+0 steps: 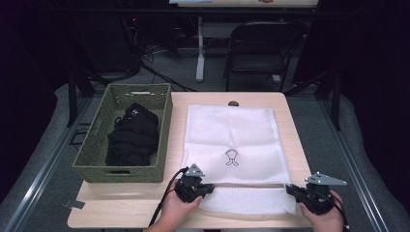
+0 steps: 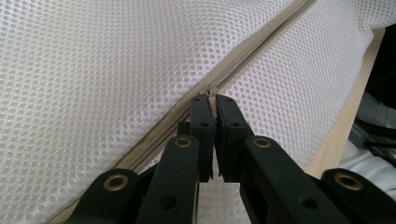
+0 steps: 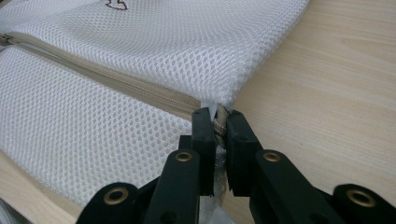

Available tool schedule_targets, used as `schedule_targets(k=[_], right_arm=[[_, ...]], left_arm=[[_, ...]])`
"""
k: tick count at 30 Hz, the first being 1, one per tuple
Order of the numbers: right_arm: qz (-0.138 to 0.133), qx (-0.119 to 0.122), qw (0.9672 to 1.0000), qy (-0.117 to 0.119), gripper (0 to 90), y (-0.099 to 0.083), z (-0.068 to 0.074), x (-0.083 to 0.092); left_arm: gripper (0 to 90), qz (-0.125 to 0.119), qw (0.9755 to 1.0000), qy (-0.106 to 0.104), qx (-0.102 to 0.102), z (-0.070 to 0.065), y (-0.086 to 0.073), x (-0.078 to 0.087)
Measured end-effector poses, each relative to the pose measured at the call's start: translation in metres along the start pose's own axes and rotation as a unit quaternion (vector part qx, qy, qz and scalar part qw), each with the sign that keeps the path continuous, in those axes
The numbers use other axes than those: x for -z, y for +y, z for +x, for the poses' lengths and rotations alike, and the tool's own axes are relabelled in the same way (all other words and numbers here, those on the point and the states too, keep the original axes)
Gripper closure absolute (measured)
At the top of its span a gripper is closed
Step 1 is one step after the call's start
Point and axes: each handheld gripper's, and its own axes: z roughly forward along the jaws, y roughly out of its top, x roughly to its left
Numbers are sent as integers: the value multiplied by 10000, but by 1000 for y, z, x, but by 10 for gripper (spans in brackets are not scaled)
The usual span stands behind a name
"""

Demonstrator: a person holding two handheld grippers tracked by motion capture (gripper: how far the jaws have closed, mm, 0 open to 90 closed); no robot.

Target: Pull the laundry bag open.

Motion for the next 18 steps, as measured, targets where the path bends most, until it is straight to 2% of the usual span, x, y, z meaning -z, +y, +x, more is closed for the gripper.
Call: schedule_targets(k=[2,3,10,18], right_arm=[[-7,19,10000,5,838,0,0,0],[8,20,10000,-4,838,0,0,0],[-4,-33,10000,-62,838,-1,-3,1],[-6,-20,10000,-9,838,0,-1,0]], left_arm=[[874,0,10000,-49,7,0,0,1],[873,-1,10000,13,6,0,0,2],[873,-16,9999,5,120,6,-5,9],[873,-26,10000,57,72,6,-6,13]])
